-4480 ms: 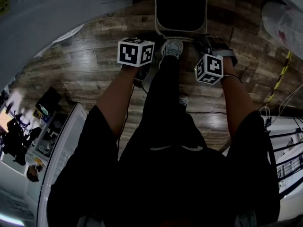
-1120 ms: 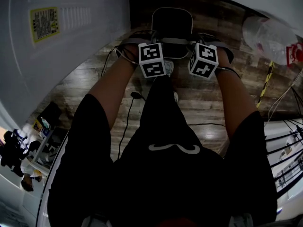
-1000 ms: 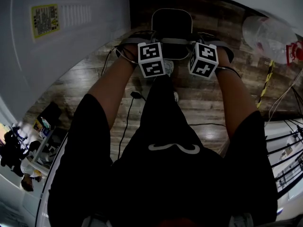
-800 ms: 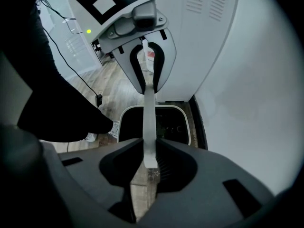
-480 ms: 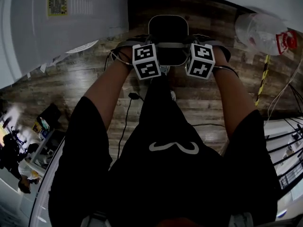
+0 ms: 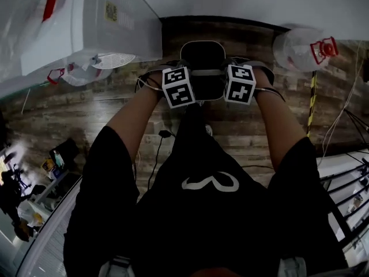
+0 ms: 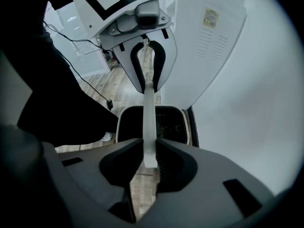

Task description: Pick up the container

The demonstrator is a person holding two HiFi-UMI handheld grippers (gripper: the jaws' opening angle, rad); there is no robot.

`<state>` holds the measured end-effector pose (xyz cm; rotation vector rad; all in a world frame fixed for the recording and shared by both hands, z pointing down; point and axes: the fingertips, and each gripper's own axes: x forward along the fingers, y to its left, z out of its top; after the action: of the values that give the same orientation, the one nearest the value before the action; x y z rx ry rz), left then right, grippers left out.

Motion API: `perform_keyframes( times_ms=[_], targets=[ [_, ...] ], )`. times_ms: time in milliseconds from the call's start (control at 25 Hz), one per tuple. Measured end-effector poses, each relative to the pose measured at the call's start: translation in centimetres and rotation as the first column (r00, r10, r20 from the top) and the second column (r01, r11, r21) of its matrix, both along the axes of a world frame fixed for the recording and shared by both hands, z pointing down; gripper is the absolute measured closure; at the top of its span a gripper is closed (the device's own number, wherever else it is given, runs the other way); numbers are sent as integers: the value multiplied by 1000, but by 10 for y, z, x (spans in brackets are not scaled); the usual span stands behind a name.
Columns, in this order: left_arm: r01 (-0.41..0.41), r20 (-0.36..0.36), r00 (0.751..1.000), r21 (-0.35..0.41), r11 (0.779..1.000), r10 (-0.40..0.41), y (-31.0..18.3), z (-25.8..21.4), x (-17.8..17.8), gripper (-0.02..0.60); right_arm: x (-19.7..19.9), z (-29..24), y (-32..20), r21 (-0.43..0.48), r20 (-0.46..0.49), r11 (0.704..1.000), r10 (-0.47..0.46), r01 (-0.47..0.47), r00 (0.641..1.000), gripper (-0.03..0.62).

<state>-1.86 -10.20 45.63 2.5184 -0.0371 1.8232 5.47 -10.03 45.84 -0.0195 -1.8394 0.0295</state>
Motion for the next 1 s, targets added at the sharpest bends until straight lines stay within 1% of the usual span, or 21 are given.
perform_keyframes(
  times_ms=[120, 320, 520, 680, 1000],
  targets=[
    [-4, -4, 1000, 17, 1000, 4, 12, -39, 1, 491, -1, -39, 13, 10, 5, 1000, 2, -2, 1000, 505],
    [6, -8, 1000, 16, 1000, -6, 34, -92, 6, 491, 5, -94, 33, 27, -1, 1000, -13, 13, 1000, 504],
    [1, -9, 1000, 20, 1000, -1, 47, -139, 4, 491, 2, -143, 47, 75, -10, 997, -11, 12, 1000, 505],
    [1, -24, 1000, 4, 1000, -1, 77, -167, 3, 491, 1, -170, 77, 60, 7, 998, -12, 11, 1000, 504],
    [8, -21, 1000, 5, 1000, -8, 106, -213, 4, 491, 3, -217, 104, 66, -3, 997, -34, 34, 999, 503]
  ],
)
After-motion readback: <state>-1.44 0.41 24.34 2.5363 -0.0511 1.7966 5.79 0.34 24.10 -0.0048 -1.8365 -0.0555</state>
